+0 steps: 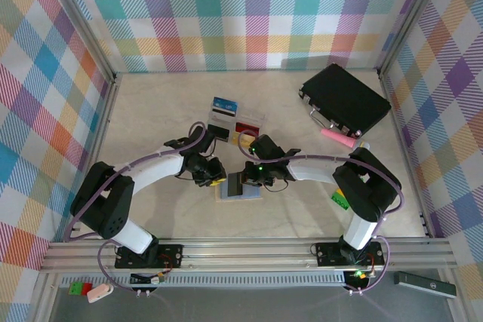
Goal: Take the credit cards out of the card holder
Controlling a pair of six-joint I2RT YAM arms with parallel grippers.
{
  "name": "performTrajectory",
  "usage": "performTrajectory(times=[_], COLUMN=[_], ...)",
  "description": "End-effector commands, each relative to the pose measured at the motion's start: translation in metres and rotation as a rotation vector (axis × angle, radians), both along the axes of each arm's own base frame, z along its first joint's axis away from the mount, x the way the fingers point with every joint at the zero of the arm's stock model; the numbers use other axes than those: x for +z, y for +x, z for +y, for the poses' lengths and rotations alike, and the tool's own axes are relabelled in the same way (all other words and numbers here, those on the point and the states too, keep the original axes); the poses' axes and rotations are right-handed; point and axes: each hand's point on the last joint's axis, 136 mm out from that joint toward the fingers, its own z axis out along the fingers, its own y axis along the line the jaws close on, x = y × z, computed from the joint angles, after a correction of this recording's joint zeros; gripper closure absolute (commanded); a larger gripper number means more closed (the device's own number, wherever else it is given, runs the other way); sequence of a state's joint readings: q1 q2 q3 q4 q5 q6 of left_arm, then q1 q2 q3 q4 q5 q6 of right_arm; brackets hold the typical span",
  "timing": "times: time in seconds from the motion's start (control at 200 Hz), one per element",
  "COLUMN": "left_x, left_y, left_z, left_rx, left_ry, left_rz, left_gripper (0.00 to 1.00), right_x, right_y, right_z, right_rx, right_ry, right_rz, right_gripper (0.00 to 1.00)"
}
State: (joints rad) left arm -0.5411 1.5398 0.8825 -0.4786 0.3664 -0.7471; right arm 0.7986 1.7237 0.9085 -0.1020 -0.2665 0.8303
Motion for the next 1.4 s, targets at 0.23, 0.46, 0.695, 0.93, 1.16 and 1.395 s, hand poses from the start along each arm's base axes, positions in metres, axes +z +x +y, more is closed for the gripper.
performTrajectory(times=[0.23, 0.46, 0.695, 0.93, 1.16, 1.395], left_x=[-0.025, -0.04, -0.038, -0.026, 0.011, 0.05], left_y=[-0.009, -0.016, -0.016, -0.012, 0.001, 0.015], left_z=[-0.018, -0.006, -0.001, 0.002, 0.002, 0.001], left_rx=[-0.052, -0.036, -0.029, -0.009, 0.049, 0.101], left_ry=[-0.048, 0.01, 0.036, 0.029, -0.083, -0.243], left_rz=[0.075, 0.095, 0.085, 0.062, -0.021, -0.105], left_gripper=[0.88, 0.9, 0.87, 0.73, 0.6, 0.42], right_x=[0.013, 0.008, -0.002, -0.001, 0.025, 0.063], right_y=[-0.009, -0.011, -0.008, -0.001, 0.006, 0.012], right_z=[0.021, 0.027, 0.021, 0.001, -0.023, -0.03], right_rx=[0.05, 0.047, 0.011, -0.045, -0.031, -0.027], right_ry=[0.175, 0.207, 0.148, 0.074, 0.025, 0.103], right_rz=[0.012, 0.044, 0.06, -0.015, -0.169, -0.276], right_gripper=[0.88, 0.83, 0.88, 1.0, 1.0, 1.0])
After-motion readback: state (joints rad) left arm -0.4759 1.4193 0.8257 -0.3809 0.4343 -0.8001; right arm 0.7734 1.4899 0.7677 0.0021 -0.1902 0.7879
